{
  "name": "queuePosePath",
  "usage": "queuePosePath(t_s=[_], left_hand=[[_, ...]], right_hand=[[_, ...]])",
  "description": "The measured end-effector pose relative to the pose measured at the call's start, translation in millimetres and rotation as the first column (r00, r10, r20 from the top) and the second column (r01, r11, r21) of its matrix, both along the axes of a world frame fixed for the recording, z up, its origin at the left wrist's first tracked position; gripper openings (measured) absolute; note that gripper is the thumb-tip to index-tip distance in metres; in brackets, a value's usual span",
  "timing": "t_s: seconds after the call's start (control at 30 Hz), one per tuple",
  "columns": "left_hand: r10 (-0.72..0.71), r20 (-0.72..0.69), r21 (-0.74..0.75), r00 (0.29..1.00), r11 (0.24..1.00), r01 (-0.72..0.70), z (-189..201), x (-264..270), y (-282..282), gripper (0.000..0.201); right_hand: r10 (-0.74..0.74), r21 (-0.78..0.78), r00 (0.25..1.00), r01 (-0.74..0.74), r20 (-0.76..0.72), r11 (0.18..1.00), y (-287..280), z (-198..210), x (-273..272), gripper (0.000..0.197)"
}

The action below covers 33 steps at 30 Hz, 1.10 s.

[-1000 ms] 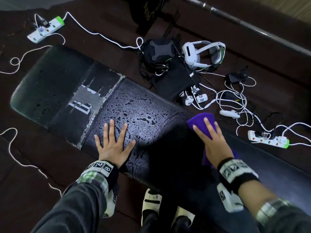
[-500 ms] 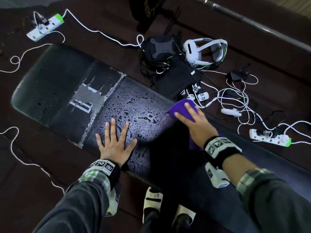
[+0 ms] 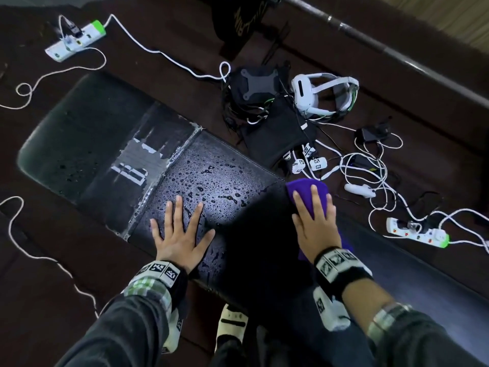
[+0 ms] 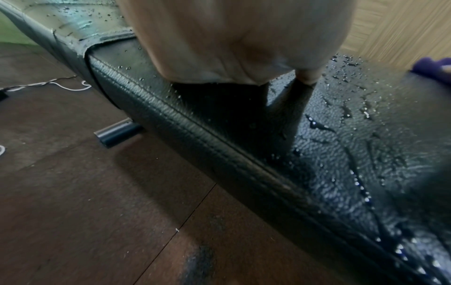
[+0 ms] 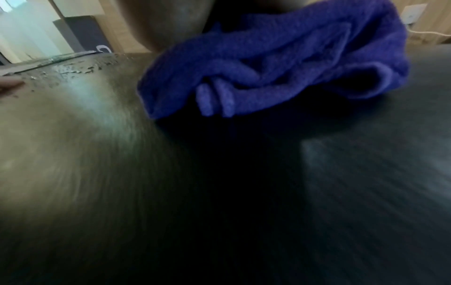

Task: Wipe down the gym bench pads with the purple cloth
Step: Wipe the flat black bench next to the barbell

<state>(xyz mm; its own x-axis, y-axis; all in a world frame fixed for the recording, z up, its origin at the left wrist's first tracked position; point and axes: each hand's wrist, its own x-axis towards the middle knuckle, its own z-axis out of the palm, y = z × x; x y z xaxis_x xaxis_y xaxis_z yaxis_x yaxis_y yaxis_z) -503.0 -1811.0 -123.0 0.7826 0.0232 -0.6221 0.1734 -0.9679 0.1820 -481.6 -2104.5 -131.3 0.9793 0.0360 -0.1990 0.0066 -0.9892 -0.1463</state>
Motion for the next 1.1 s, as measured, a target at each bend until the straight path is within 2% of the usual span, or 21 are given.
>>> queuePosePath(t_s=[0.07, 0.2, 0.27, 0.33, 0.43, 0.53, 0.63, 0.77, 0.97, 1.1], left_hand=[[0.003, 0.010, 0.015, 1.000, 1.000, -0.003, -3, -2, 2, 0.073], [0.015, 0.019, 0.014, 1.000, 1.000, -0.016, -4, -4, 1, 0.073], [0.014, 0.016, 0.015, 1.000, 1.000, -0.015, -4, -3, 1, 0.074], [0.012, 0.007, 0.012, 1.000, 1.000, -0.012, -3, -3, 1, 0.076], [0.026, 0.003, 0.001, 1.000, 1.000, -0.026, -2, -2, 0, 0.079], [0.023, 0.000, 0.005, 1.000, 1.000, -0.023, -1, -2, -1, 0.078], [0.027, 0.014, 0.007, 1.000, 1.000, -0.027, -4, -2, -1, 0.077], [0.036, 0.048, -0.001, 0.998, 0.999, -0.036, -6, -4, -1, 0.077], [0.047, 0.097, -0.011, 0.994, 0.999, -0.046, -8, -6, -1, 0.079], [0.041, 0.122, 0.009, 0.992, 0.999, -0.043, -14, -8, 0, 0.076]], right_hand=[[0.035, 0.045, 0.996, -0.031, -0.078, 0.999, 18, -2, 33, 0.049], [0.087, 0.143, 0.988, -0.068, -0.128, 0.987, 41, -2, 84, 0.058], [0.109, 0.165, 0.971, -0.075, -0.211, 0.983, 30, 0, 91, 0.050], [0.086, 0.194, 0.965, -0.037, -0.249, 0.980, 8, 2, 85, 0.046], [-0.007, 0.137, 0.963, 0.045, -0.268, 0.990, -38, 7, 57, 0.061], [-0.116, 0.055, 0.938, 0.142, -0.328, 0.988, -93, 11, 22, 0.045], [-0.164, -0.012, 0.920, 0.171, -0.355, 0.985, -118, 14, 8, 0.042], [-0.147, -0.044, 0.921, 0.141, -0.360, 0.989, -79, 17, 33, 0.039], [0.078, 0.166, 0.962, -0.034, -0.263, 0.986, 23, 11, 94, 0.042], [0.101, 0.268, 0.958, -0.026, -0.269, 0.963, 9, -5, 93, 0.045]])
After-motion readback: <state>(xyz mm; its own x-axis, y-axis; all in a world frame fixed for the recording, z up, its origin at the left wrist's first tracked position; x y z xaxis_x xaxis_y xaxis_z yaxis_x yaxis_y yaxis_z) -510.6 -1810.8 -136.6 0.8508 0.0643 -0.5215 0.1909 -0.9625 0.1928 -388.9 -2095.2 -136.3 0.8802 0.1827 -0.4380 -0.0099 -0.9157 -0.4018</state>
